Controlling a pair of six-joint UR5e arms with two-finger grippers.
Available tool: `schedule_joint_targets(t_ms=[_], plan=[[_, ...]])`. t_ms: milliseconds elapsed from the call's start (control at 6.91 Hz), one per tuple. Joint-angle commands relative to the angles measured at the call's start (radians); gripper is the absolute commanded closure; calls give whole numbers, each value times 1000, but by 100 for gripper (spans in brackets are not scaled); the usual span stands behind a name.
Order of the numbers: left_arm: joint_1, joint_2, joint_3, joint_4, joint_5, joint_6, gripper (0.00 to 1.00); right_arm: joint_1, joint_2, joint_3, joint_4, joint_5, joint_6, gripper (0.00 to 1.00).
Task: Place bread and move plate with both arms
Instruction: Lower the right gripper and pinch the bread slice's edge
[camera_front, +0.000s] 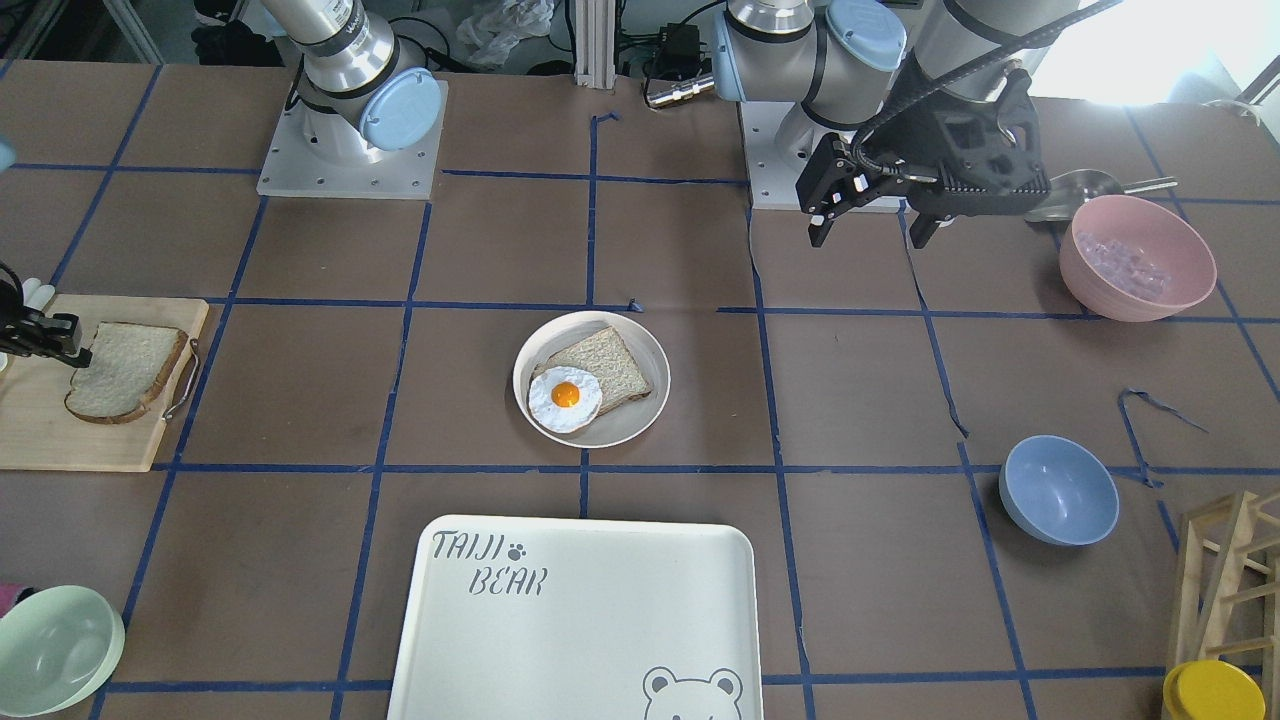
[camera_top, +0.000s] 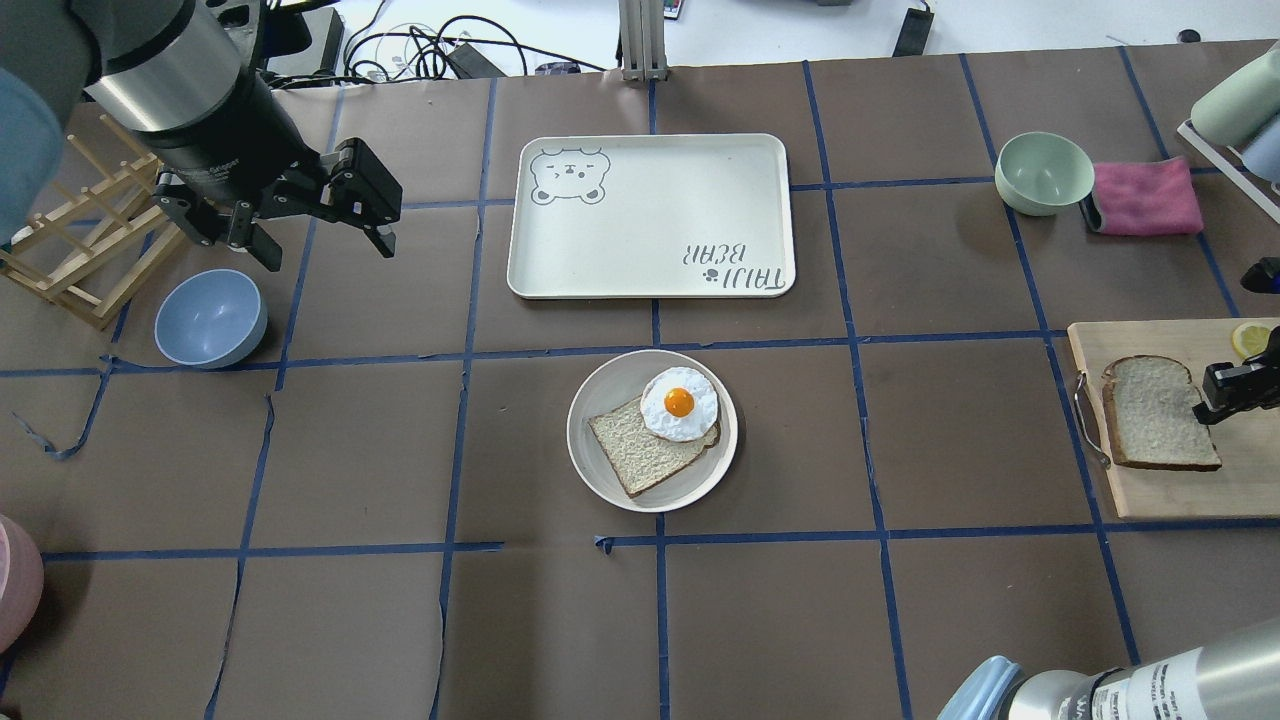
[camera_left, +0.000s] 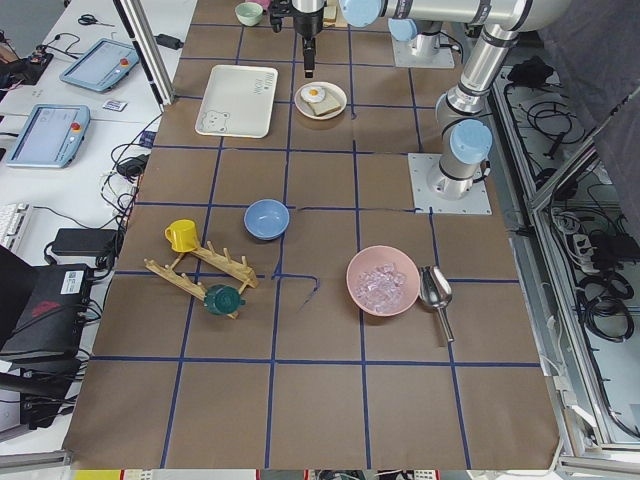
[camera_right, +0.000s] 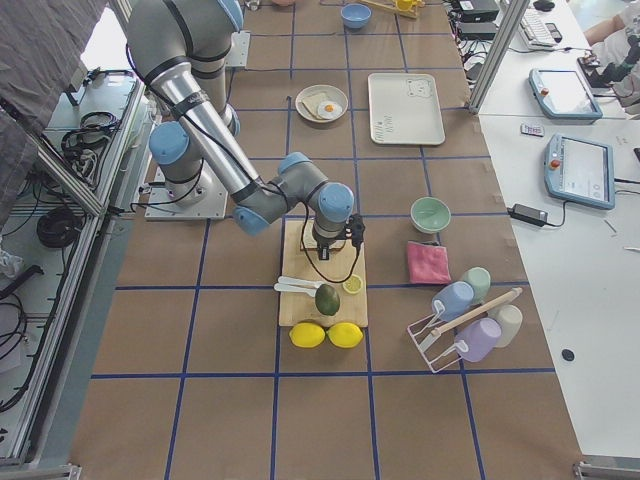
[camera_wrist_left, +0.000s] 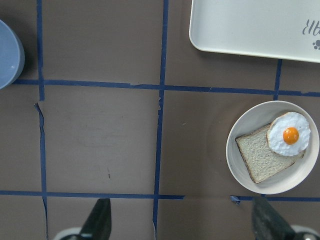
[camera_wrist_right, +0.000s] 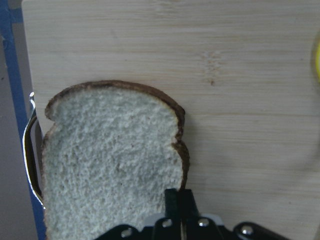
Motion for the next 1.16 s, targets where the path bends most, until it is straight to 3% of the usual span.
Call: schedule_joint_targets(t_ms=[0,434,1013], plan=[[0,0,0,0,0,0,0,0,-14,1,1,-10,-15,100],[0,0,0,0,1,0,0,0,-31,-14,15,-6,-15,100],[0,0,0,0,1,0,0,99,-129,-186,265,-30,93,100]])
